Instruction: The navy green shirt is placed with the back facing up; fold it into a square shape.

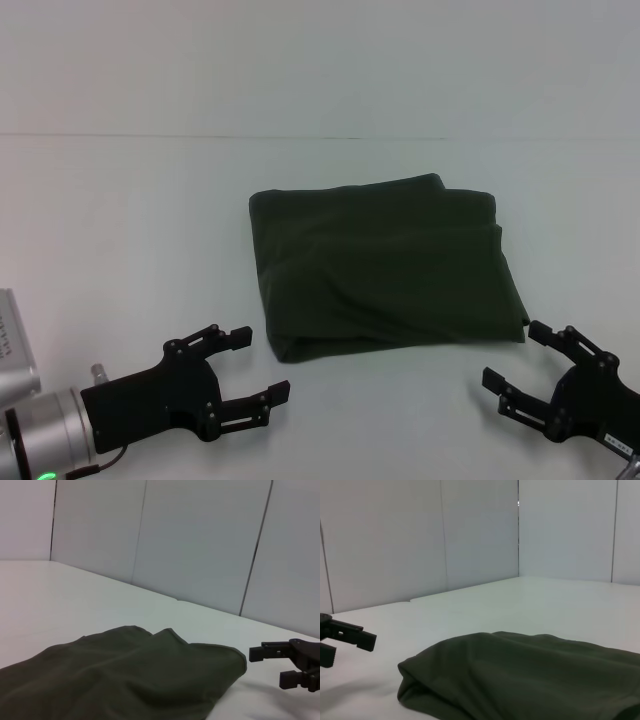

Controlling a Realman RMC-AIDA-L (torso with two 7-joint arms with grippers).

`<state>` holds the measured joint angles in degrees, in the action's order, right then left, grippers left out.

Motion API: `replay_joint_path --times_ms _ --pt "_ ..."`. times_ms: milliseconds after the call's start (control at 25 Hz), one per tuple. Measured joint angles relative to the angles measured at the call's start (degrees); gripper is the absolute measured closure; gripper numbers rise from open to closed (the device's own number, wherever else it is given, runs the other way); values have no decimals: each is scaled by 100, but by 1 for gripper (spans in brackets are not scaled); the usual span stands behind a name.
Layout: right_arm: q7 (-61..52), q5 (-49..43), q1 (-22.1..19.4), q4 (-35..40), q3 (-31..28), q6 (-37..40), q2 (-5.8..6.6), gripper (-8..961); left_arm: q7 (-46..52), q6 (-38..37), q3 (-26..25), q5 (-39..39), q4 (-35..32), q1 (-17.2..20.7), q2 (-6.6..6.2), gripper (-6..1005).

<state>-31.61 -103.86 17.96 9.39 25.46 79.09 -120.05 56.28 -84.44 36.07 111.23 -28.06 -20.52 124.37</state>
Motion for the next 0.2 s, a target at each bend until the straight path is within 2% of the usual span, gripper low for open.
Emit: replay_joint_path --times_ms 200 --pt "2 20 21 0 1 0 0 29 -3 15 -24 4 3 4 -3 124"
